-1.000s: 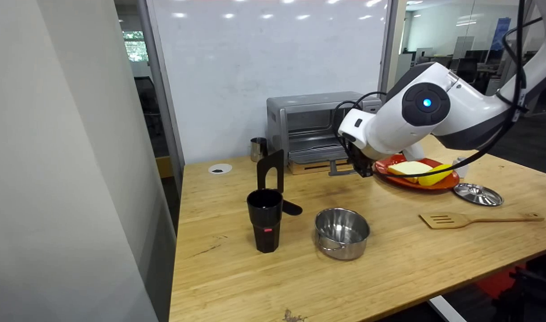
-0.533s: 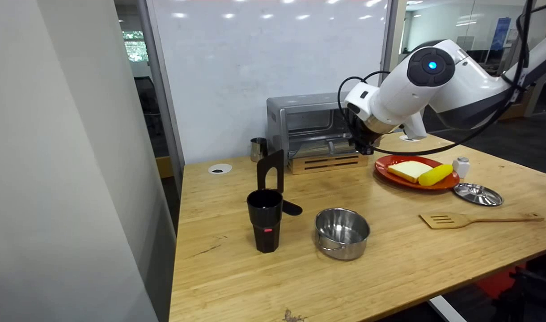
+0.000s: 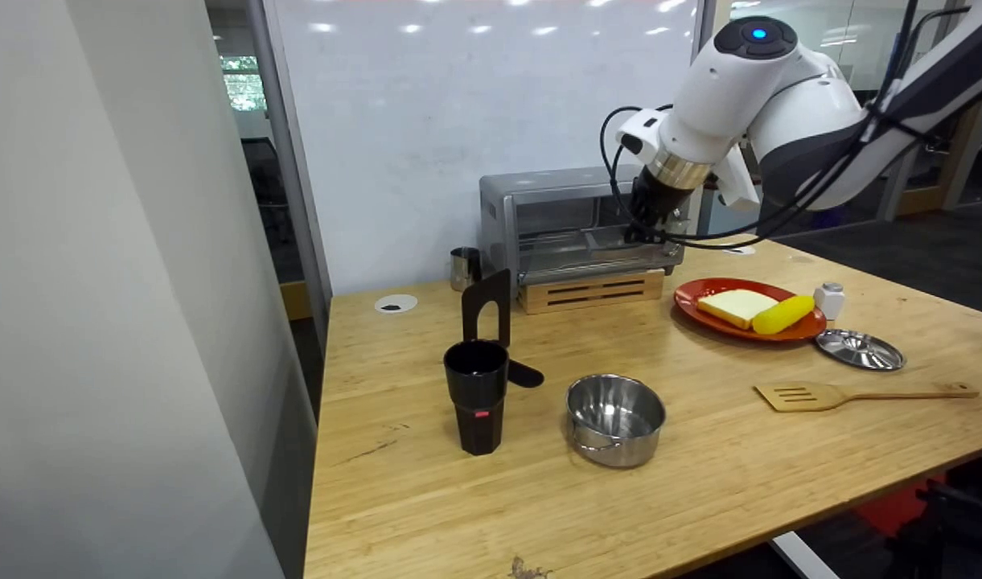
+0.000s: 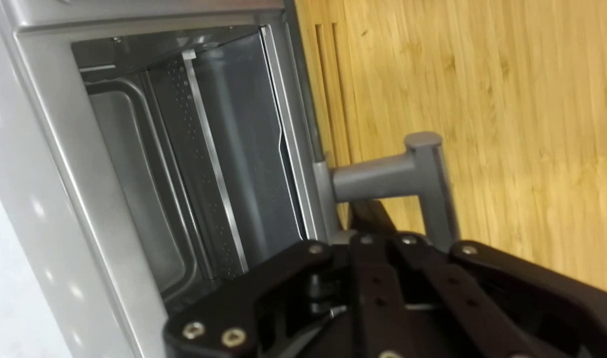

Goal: Move the silver pot and the red plate away from the microwave, and close the microwave door.

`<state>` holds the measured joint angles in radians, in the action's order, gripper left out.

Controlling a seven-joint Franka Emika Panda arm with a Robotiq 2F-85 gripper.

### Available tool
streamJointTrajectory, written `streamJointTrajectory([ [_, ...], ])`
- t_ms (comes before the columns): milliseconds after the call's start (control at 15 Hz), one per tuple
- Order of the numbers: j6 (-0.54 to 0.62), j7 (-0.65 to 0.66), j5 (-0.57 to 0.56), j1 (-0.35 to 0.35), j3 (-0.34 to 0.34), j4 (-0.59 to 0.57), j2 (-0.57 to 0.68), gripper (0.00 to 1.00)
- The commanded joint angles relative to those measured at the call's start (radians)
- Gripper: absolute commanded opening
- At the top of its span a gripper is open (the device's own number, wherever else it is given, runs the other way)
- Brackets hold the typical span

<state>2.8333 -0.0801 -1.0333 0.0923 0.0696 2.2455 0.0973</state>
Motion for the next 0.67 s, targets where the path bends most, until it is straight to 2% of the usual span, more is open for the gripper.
streamJointTrajectory([
  [0, -0.048, -0.248, 0.256, 0.013, -0.029, -0.043, -0.005, 0.0],
  [200, -0.121, -0.397, 0.419, 0.007, -0.037, -0.108, -0.006, 0.0],
  [600, -0.23, -0.503, 0.527, 0.002, -0.011, -0.232, 0.007, 0.0],
])
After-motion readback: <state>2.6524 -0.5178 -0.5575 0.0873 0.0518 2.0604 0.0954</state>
